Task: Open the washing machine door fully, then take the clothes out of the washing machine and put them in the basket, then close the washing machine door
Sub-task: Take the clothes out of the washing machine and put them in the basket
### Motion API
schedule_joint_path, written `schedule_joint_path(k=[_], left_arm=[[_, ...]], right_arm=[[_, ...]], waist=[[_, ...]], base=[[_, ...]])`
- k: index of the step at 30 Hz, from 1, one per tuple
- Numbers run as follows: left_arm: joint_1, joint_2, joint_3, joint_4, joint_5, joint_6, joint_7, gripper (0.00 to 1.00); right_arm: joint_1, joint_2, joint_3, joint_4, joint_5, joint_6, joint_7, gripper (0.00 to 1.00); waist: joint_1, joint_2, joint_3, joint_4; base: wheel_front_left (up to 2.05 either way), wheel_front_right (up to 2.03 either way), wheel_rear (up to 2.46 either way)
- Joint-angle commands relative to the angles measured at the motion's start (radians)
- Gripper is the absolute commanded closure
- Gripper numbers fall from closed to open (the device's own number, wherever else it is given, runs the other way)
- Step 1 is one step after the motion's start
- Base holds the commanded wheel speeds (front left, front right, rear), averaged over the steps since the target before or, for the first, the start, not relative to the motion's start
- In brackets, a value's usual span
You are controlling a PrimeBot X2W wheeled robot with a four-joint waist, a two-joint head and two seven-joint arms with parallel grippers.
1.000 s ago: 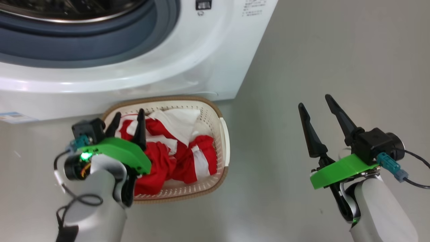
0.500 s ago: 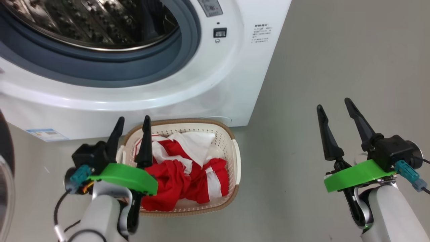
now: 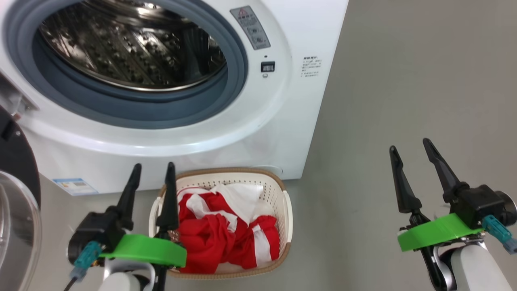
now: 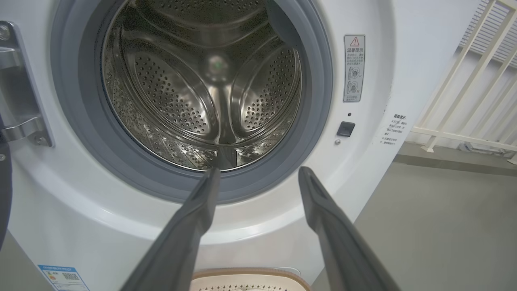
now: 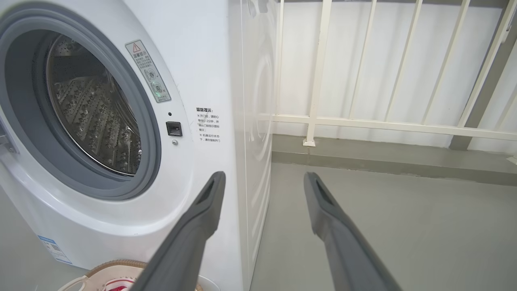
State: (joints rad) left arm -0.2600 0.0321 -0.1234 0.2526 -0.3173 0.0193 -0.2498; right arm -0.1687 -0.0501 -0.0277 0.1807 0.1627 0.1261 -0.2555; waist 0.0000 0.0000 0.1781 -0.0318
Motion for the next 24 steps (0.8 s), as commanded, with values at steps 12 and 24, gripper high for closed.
schedule_joint_path(k=[12, 24], left_arm=[[0.133, 0.018, 0.079, -0.136, 0.005, 0.01, -0.012, 0.0], [0.222, 0.018, 0.094, -0.169, 0.016, 0.024, -0.012, 0.0]], right_arm=[[0.092, 0.0, 0.003, -0.052, -0.015, 0.005, -0.006, 0.0], [0.144, 0.0, 0.013, -0.068, -0.022, 0.005, -0.006, 0.0]], waist=[[0.0, 0.0, -0.108, 0.0], [0.0, 0.0, -0.159, -0.01]], base=[[0.0, 0.0, 0.0], [0.0, 0.0, 0.0]])
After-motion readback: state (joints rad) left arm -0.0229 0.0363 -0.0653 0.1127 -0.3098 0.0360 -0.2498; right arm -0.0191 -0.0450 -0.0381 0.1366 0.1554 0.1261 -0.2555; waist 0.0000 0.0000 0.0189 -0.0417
